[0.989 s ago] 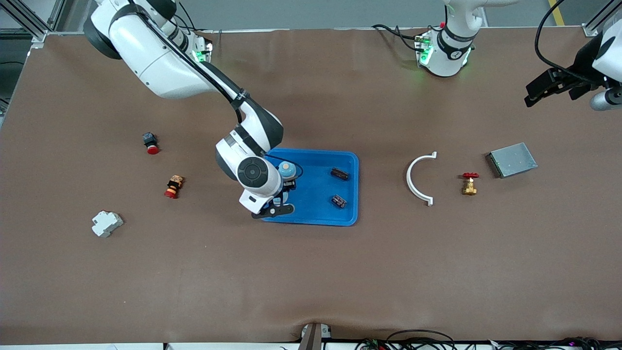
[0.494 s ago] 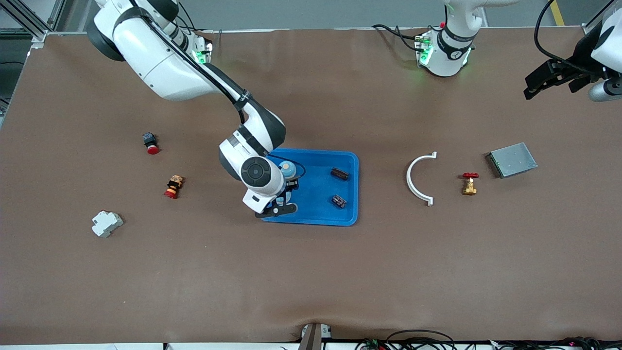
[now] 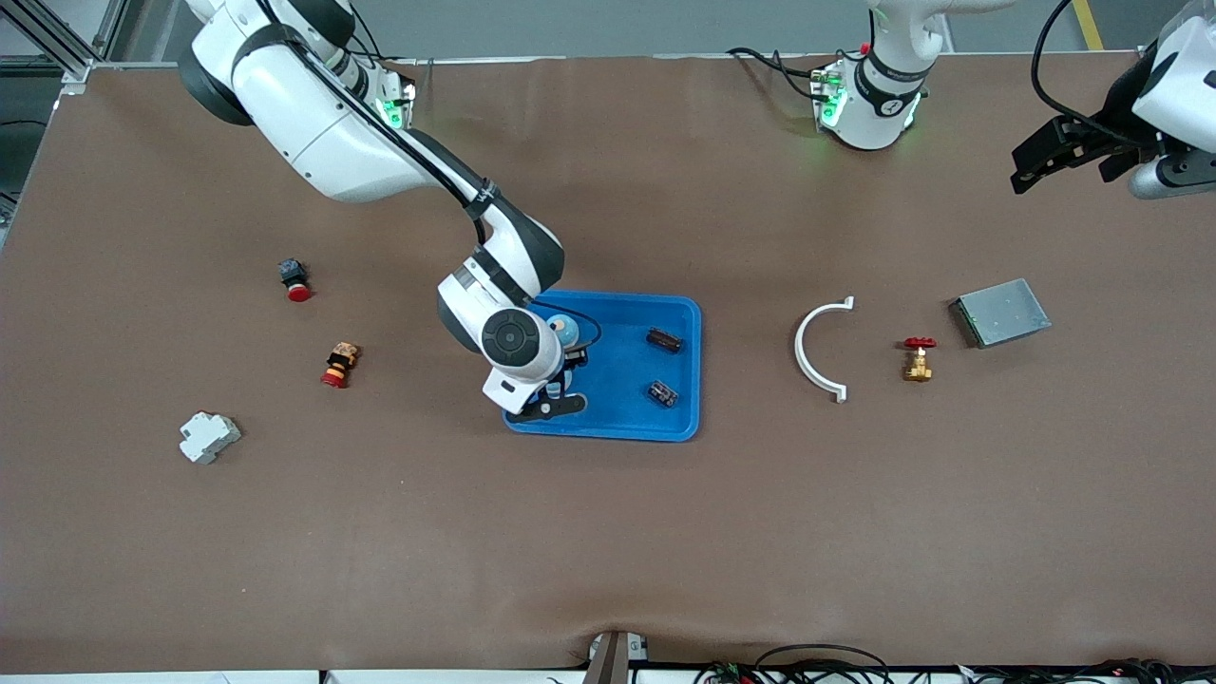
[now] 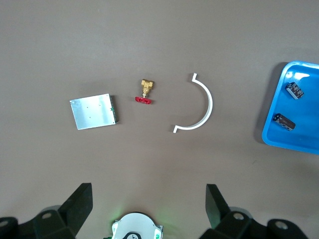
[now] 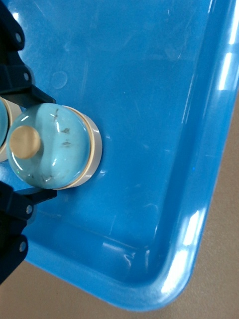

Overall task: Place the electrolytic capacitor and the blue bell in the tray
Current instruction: 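Lower the bell into the tray and open the right gripper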

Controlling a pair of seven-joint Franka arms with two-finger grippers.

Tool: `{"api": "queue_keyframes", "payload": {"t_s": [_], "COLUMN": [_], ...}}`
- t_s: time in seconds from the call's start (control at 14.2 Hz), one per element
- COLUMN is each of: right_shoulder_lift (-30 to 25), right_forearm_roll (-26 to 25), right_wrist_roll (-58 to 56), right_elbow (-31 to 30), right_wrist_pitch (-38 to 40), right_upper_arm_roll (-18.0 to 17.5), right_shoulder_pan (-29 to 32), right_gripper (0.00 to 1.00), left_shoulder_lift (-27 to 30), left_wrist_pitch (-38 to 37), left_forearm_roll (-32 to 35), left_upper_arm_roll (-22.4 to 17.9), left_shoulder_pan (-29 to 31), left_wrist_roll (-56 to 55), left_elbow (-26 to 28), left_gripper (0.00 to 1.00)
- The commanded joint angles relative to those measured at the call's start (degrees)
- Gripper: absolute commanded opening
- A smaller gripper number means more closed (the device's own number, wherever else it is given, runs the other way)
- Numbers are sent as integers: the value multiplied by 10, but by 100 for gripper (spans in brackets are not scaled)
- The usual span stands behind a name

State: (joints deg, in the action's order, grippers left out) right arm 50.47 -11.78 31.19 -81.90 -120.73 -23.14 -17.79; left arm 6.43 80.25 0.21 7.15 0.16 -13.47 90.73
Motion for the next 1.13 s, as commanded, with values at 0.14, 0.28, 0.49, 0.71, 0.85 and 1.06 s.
{"api": "queue_keyframes", "payload": {"t_s": [0.14, 0.28, 0.49, 0.71, 0.85, 1.06], "right_shoulder_lift": [-5, -9, -27, -62, -88, -134], "right_forearm_roll": [-6, -5, -1, 2, 4, 19], "right_wrist_roll": [4, 3, 4, 9, 7, 6], "right_elbow": [8, 9, 12, 13, 12, 12], "right_wrist_pitch": [9, 10, 47, 103, 142, 196], "right_upper_arm_roll": [3, 3, -1, -9, -9, -10], "right_shoulder_pan": [-1, -1, -1, 0, 1, 1], "right_gripper": [100, 100, 100, 100, 100, 100], "left_shoulder_lift": [5, 10, 10, 9, 4, 1], "left_wrist_pitch": [-4, -6, -9, -9, -4, -2], "left_forearm_roll": [-4, -3, -4, -4, -4, -3], "left_upper_arm_roll": [2, 2, 2, 4, 3, 1], "left_shoulder_pan": [6, 7, 7, 4, 5, 8], "left_wrist_roll": [11, 10, 11, 11, 11, 12], "left_elbow": [5, 5, 0, -1, -2, -8], "left_gripper": [100, 100, 100, 100, 100, 100]}}
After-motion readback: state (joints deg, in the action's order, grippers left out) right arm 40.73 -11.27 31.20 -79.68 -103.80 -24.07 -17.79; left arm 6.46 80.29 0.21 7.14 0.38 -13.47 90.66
